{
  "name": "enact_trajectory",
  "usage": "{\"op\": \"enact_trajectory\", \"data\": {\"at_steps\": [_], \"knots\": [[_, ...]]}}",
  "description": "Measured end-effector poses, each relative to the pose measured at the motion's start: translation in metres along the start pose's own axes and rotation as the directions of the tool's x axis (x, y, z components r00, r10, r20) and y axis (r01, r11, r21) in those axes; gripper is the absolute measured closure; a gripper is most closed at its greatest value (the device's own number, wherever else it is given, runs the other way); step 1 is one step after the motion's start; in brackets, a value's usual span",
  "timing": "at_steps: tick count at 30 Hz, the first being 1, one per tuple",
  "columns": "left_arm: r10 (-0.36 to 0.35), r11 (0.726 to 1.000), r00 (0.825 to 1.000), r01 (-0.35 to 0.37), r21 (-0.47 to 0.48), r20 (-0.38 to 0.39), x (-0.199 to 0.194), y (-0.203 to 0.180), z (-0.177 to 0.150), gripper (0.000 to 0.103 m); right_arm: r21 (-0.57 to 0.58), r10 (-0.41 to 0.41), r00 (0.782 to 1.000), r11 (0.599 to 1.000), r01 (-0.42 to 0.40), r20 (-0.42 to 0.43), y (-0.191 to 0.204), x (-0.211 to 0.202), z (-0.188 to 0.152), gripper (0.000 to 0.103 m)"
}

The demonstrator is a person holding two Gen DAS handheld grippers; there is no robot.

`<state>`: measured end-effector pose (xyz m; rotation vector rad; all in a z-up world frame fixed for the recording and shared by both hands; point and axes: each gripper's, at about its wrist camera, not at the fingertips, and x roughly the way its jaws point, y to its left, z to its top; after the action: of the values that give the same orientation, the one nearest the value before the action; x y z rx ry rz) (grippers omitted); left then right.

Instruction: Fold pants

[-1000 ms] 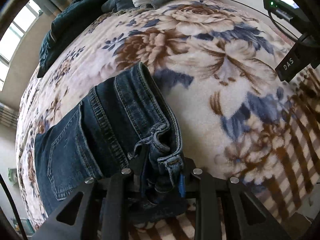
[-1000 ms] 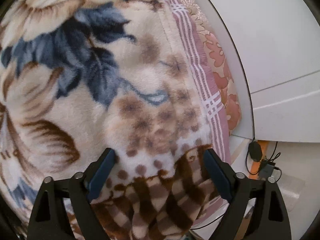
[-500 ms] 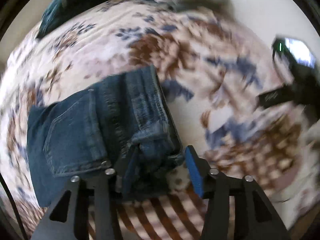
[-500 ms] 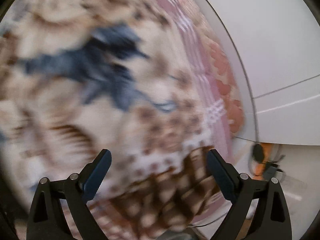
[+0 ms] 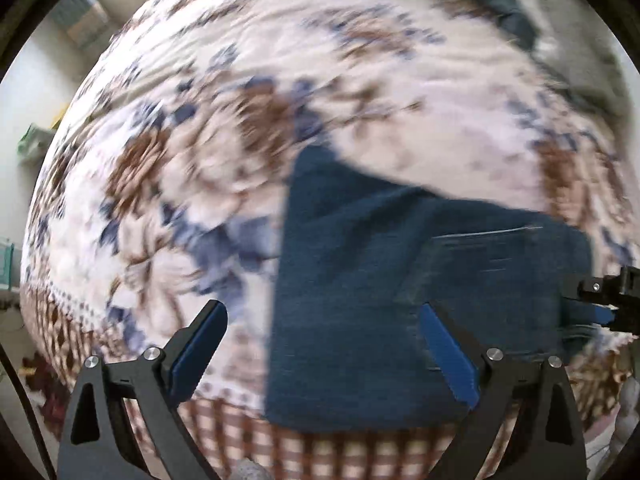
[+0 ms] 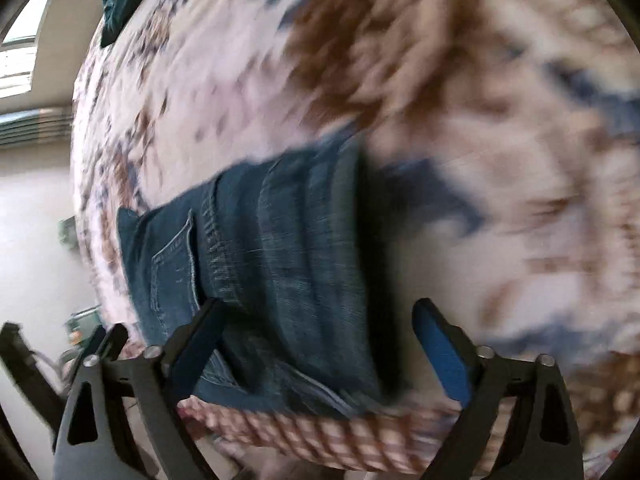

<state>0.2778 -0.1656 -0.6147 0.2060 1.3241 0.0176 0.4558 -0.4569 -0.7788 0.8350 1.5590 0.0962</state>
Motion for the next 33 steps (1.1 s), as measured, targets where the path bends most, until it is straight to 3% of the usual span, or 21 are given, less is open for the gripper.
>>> {"op": "enact_trajectory", "data": {"at_steps": [1, 4, 6, 7, 9, 12, 15, 17, 20, 22, 24, 26, 27, 28, 29, 30, 31, 33], "knots": [[0.005, 1.0, 1.0, -0.005, -0.016, -0.002, 0.003, 0.008, 0.0, 0.005, 0.0, -0.023, 1.0, 1.0, 0.023, 0.003, 0.002, 0.008, -0.004, 0.047], [0.009, 0.997, 1.0, -0.01, -0.079, -0.014, 0.009, 0.034, 0.003, 0.005, -0.091, -0.164, 0.983, 0.981, 0.171, 0.082, 0.024, 0.011, -0.024, 0.065], [0.004, 0.993, 1.0, -0.005, -0.115, -0.012, 0.009, 0.045, 0.005, 0.005, -0.197, -0.289, 0.948, 0.93, 0.311, 0.134, 0.051, 0.0, -0.04, 0.08], [-0.005, 0.992, 1.0, 0.003, -0.127, -0.012, 0.011, 0.05, 0.007, 0.005, -0.221, -0.325, 0.932, 0.908, 0.355, 0.16, 0.057, -0.006, -0.044, 0.082], [-0.008, 0.99, 1.0, 0.006, -0.14, -0.015, 0.012, 0.054, 0.012, 0.005, -0.198, -0.383, 0.897, 0.883, 0.426, 0.222, 0.053, -0.026, -0.046, 0.087], [-0.05, 0.987, 0.999, 0.048, -0.153, -0.009, 0.015, 0.054, 0.021, 0.005, -0.095, -0.352, 0.921, 0.924, 0.37, 0.167, 0.02, -0.035, -0.038, 0.087], [-0.115, 0.977, 0.993, 0.107, -0.183, -0.03, 0.028, 0.053, 0.033, 0.005, -0.049, -0.231, 0.97, 0.971, 0.235, 0.077, 0.005, -0.02, -0.032, 0.087], [-0.133, 0.977, 0.99, 0.124, -0.175, -0.043, 0.038, 0.049, 0.042, 0.005, -0.049, -0.216, 0.973, 0.974, 0.221, 0.084, 0.006, -0.022, -0.03, 0.09], [-0.183, 0.971, 0.98, 0.168, -0.172, -0.072, 0.054, 0.044, 0.053, 0.005, -0.077, -0.262, 0.961, 0.96, 0.269, 0.087, 0.007, -0.031, -0.037, 0.09], [-0.225, 0.961, 0.97, 0.204, -0.189, -0.094, 0.067, 0.041, 0.061, 0.005, -0.089, -0.311, 0.948, 0.945, 0.316, 0.061, 0.0, -0.021, -0.036, 0.088], [-0.232, 0.954, 0.968, 0.208, -0.214, -0.096, 0.08, 0.039, 0.07, 0.005, -0.095, -0.296, 0.955, 0.951, 0.294, -0.009, -0.005, 0.003, -0.031, 0.087], [-0.272, 0.941, 0.955, 0.239, -0.237, -0.115, 0.098, 0.039, 0.078, 0.02, -0.095, -0.286, 0.958, 0.954, 0.283, -0.025, -0.003, 0.012, -0.024, 0.085], [-0.315, 0.924, 0.941, 0.274, -0.265, -0.127, 0.11, 0.041, 0.081, 0.05, -0.069, -0.251, 0.967, 0.966, 0.249, -0.031, -0.005, 0.012, -0.02, 0.079], [-0.37, 0.895, 0.92, 0.316, -0.315, -0.128, 0.121, 0.048, 0.083, 0.06, -0.049, -0.218, 0.975, 0.975, 0.216, -0.039, -0.009, 0.01, -0.017, 0.066], [-0.402, 0.873, 0.908, 0.34, -0.35, -0.12, 0.127, 0.053, 0.085, 0.064, -0.011, -0.178, 0.983, 0.984, 0.177, -0.046, -0.016, 0.006, -0.015, 0.056], [-0.432, 0.852, 0.895, 0.363, -0.378, -0.114, 0.131, 0.06, 0.087, 0.066, 0.041, -0.128, 0.991, 0.991, 0.13, -0.039, -0.025, 0.001, -0.013, 0.034], [-0.453, 0.835, 0.885, 0.378, -0.399, -0.108, 0.131, 0.064, 0.087, 0.066, 0.074, -0.083, 0.996, 0.994, 0.085, -0.026, -0.031, -0.003, -0.013, 0.021], [-0.51, 0.794, 0.855, 0.429, -0.43, -0.089, 0.124, 0.072, 0.085, 0.064, 0.123, 0.019, 1.0, 0.992, -0.019, 0.0, -0.042, -0.007, -0.018, 0.021]]}}
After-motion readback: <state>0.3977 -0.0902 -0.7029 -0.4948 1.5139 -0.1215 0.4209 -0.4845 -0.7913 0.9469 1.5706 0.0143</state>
